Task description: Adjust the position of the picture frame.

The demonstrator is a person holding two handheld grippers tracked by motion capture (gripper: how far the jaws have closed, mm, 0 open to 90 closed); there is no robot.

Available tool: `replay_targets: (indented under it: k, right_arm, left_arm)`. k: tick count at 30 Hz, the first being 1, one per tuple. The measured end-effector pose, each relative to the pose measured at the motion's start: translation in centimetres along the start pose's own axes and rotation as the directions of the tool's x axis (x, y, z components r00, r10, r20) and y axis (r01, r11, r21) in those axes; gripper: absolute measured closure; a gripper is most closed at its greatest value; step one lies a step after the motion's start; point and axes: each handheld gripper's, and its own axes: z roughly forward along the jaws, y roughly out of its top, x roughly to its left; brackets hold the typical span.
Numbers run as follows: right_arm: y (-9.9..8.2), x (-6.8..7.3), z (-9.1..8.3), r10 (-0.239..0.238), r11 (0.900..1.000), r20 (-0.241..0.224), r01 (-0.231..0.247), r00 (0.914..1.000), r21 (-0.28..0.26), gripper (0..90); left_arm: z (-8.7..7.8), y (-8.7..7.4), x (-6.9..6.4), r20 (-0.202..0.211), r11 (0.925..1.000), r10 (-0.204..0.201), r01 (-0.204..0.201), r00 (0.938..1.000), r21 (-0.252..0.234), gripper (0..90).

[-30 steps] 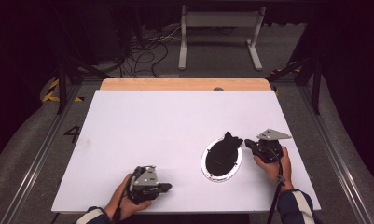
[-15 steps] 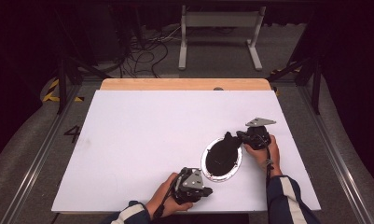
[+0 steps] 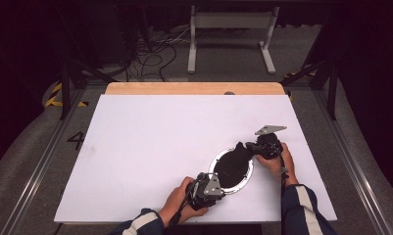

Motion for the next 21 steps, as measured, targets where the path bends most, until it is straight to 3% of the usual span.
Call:
replay_targets:
  k: [7,10,13,16,21]
  right_arm:
    - [-0.6,0.7,-0.5,0.010,0.9999,-0.008,-0.010,0.9999,-0.009,90.0]
    - [-0.9,0.8,-0.7,0.030,0.9995,-0.022,-0.030,0.9993,-0.011,90.0]
    - [-1.4,1.1,-0.8,0.056,0.9974,-0.013,-0.056,0.9983,-0.044,90.0]
    - [-1.9,1.2,-1.1,0.082,0.9950,-0.032,-0.083,0.9962,-0.054,90.0]
    - [-2.4,1.6,-1.6,0.057,0.9974,-0.045,-0.059,0.9974,-0.041,90.0]
  left_arm:
    - [-0.8,-0.8,0.4,-0.007,0.9997,-0.025,0.025,0.9997,0.005,89.7]
    - [-1.1,-1.1,0.9,0.007,0.9991,-0.042,0.042,0.9991,0.004,89.8]
    - [-1.4,-1.5,1.3,0.027,0.9953,-0.097,0.097,0.9950,0.001,89.9]
    - [-1.8,-1.6,1.3,0.005,0.9947,-0.101,0.101,0.9948,0.020,89.9]
    - [-2.5,-2.2,1.8,-0.032,0.9906,-0.130,0.131,0.9910,0.038,90.0]
